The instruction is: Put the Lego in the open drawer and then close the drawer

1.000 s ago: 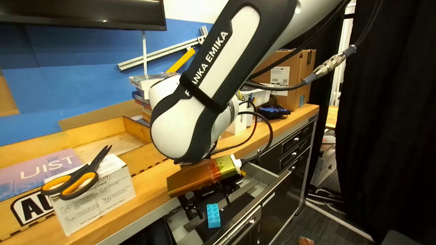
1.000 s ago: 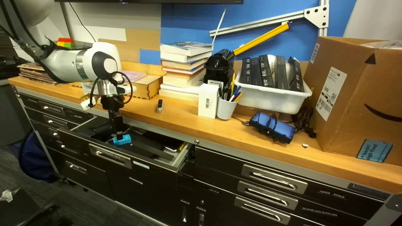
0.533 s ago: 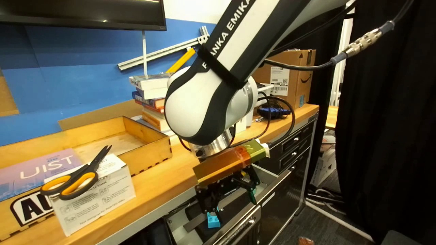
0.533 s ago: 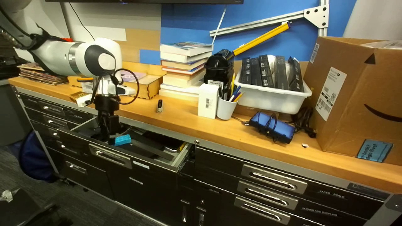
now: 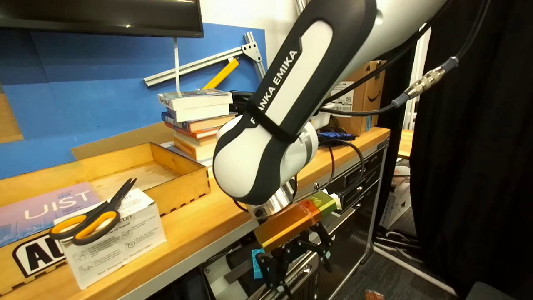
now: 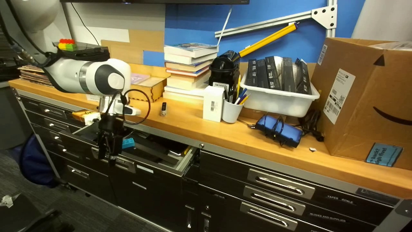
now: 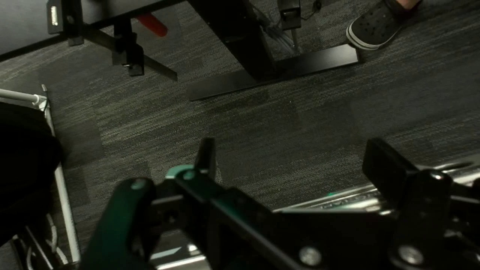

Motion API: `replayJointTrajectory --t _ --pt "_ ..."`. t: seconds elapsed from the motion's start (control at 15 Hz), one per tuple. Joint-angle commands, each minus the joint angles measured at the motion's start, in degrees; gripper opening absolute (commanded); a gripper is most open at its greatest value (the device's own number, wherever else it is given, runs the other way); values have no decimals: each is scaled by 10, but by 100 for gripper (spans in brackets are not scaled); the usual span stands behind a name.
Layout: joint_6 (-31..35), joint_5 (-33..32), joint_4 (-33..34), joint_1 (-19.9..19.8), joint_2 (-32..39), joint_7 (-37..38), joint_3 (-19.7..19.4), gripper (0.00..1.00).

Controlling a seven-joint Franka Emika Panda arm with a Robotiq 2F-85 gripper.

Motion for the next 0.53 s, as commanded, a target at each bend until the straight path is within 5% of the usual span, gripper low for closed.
replayJointTrajectory --t 0.0,0.47 --pt "8 -6 56 11 47 44 -17 100" --pt "69 -24 159 41 97 209 -43 100"
